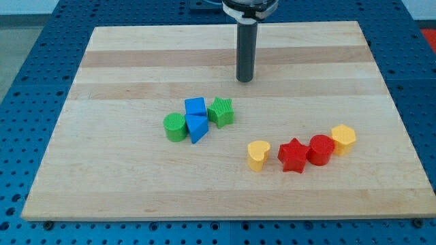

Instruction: Place the blue blocks diagonally top left to the yellow hexagon

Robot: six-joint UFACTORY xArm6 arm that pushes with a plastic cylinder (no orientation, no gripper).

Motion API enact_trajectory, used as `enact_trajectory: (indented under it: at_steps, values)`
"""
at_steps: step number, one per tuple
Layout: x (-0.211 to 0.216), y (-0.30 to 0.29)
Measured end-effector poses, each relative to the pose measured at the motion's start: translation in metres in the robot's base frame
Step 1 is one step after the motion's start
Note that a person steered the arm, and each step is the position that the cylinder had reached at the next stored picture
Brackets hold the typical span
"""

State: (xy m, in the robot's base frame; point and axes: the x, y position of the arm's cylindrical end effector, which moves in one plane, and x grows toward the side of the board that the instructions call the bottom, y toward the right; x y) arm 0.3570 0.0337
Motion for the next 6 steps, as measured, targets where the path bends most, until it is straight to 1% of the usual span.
enact_trajectory:
  at_steps: [3,4,5,6]
  values:
    - [0.0,0.0]
    - [0.045,0.025]
    - [0.059,0.033]
    - [0.079,0.024]
